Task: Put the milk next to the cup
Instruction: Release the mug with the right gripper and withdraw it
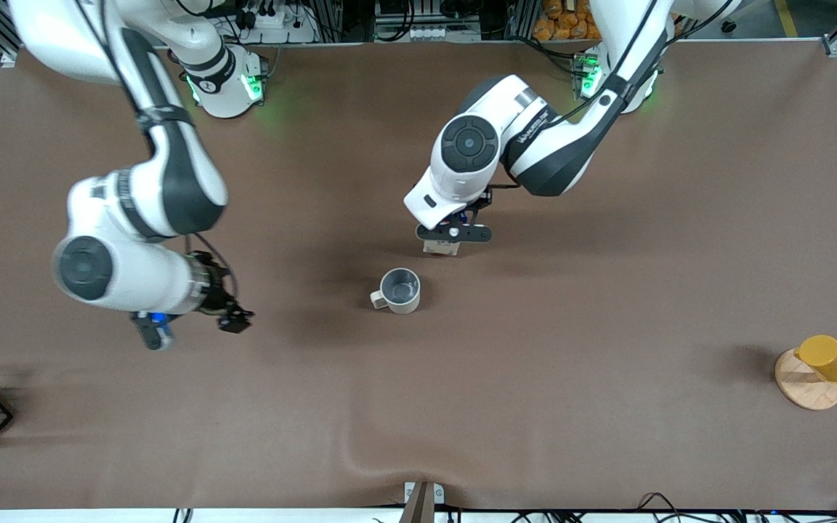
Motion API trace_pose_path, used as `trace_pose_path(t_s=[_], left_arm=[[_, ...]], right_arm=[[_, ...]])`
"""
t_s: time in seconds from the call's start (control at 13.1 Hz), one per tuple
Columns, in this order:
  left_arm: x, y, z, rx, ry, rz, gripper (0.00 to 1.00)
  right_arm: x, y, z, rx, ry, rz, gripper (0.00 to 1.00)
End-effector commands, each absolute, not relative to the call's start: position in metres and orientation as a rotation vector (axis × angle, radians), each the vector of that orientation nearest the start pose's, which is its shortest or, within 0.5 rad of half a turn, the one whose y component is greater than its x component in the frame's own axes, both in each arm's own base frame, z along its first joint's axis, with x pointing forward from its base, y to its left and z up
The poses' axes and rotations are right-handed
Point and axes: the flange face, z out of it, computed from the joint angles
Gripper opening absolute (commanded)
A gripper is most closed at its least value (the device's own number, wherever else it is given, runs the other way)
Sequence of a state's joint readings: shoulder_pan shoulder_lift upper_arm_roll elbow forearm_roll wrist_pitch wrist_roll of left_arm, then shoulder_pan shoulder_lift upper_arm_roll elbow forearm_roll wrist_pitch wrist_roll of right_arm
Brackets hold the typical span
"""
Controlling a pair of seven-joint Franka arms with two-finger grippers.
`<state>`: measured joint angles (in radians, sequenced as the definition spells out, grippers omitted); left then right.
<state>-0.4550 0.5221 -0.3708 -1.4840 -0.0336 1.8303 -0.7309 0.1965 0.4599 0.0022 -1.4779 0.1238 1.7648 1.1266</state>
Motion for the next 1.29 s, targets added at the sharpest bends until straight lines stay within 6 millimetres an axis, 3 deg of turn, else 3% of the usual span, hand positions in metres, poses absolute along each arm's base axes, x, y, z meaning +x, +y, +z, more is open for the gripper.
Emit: trace_pose_path(t_s=[0.0,0.23,0.53,1.22], left_arm=[[0.503,-0.486,0.377,-3.186,0.053,0.425,0.58],[0.506,-0.486,0.378,-3.179,0.056,0.435,0.58],[0.507,-0.500,0.373,-3.181,0.068,0.412,0.58],[0.510,-0.522,0.360,-3.237,0.003,0.363,0.57]], right_arm=[[0.631,0.096,0.408,-2.813,1.312,0.371,1.00],[0.632,0.036,0.406,-2.847,1.173,0.412,1.00],[0.632,-0.015,0.408,-2.894,0.971,0.395,1.00],[0.632,-0.017,0.405,-2.901,0.949,0.402,1.00]])
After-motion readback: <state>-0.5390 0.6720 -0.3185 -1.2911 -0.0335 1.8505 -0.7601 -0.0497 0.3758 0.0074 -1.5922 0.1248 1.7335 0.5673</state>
